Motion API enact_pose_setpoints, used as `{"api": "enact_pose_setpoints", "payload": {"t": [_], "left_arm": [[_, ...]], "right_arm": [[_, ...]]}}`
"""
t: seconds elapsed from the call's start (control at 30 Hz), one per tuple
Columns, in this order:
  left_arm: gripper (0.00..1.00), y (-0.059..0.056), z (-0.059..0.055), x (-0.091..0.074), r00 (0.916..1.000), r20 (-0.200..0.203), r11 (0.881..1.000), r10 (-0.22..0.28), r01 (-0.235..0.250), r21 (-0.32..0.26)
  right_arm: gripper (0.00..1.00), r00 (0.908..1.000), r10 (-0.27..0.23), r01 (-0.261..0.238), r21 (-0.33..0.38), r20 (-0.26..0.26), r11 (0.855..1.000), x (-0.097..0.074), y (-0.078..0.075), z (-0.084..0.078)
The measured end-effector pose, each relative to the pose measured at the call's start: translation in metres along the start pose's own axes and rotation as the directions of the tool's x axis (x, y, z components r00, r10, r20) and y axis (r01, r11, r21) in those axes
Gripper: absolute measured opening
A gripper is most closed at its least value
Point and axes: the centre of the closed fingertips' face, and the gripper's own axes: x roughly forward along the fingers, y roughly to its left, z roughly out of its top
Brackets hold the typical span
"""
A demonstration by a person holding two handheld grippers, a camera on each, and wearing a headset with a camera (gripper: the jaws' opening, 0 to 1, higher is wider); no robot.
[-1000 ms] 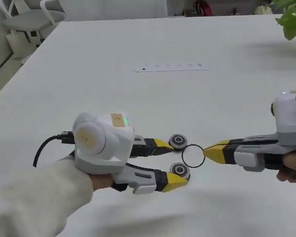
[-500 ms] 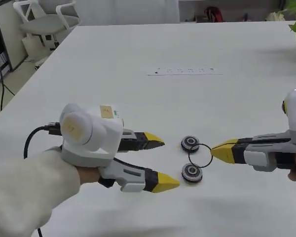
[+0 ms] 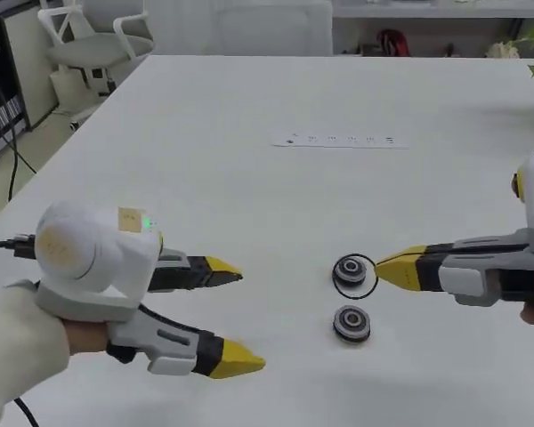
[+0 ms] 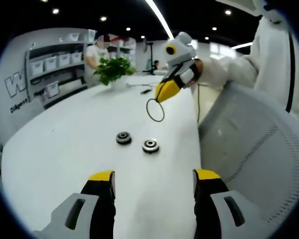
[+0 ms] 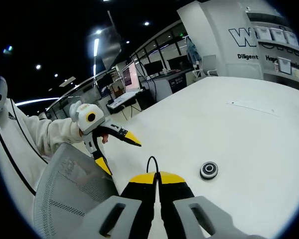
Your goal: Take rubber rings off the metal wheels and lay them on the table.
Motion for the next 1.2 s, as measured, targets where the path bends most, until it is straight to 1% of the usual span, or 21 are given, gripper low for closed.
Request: {"api": "enact_pose_setpoints", "payload": {"t": [0.17, 0.3, 0.43, 0.67, 0.8, 0.9, 1.0, 1.13, 1.2], "left_arm": [[0.66, 0.008, -0.006, -0.013, 0.9989, 0.002, 0.999, 0.047, -0.047, -0.024], [0.66, 0.008, -0.014, -0.019, 0.9977, -0.005, 0.997, 0.067, -0.067, -0.043], [0.67, 0.007, -0.021, -0.019, 0.9969, -0.008, 0.995, 0.078, -0.079, -0.064], [0.67, 0.003, -0.026, -0.016, 0.9970, -0.006, 0.994, 0.077, -0.077, -0.079], [0.67, 0.001, -0.030, -0.014, 0.9973, -0.007, 0.993, 0.073, -0.073, -0.090], [0.67, 0.001, -0.032, -0.012, 0.9977, -0.005, 0.993, 0.068, -0.068, -0.101], [0.67, 0.000, -0.035, -0.007, 0.9980, -0.012, 0.993, 0.062, -0.063, -0.104], [0.67, -0.002, -0.033, -0.003, 0.9984, -0.001, 0.991, 0.057, -0.057, -0.121], [0.67, -0.003, -0.033, -0.001, 0.9985, -0.002, 0.991, 0.055, -0.055, -0.122]], "right_arm": [[0.00, 0.9998, 0.018, -0.018, -0.017, -0.005, 1.000, 0.006, 0.006, 0.005], [0.00, 0.9995, 0.030, -0.030, -0.022, -0.006, 0.999, 0.009, 0.009, 0.008], [0.00, 0.9989, 0.047, -0.047, -0.030, -0.007, 0.998, 0.015, 0.016, 0.013], [0.00, 0.9967, 0.078, -0.079, -0.054, -0.020, 0.995, 0.026, 0.029, 0.018], [0.00, 0.9957, 0.086, -0.088, -0.059, -0.032, 0.994, 0.032, 0.034, 0.017], [0.00, 0.9951, 0.089, -0.092, -0.066, -0.044, 0.994, 0.037, 0.036, 0.014], [0.00, 0.9940, 0.094, -0.098, -0.066, -0.056, 0.993, 0.042, 0.038, 0.011], [0.00, 0.9925, 0.099, -0.103, -0.066, -0.073, 0.992, 0.049, 0.040, 0.006], [0.00, 0.9916, 0.098, -0.104, -0.066, -0.084, 0.992, 0.053, 0.040, 0.002]]}}
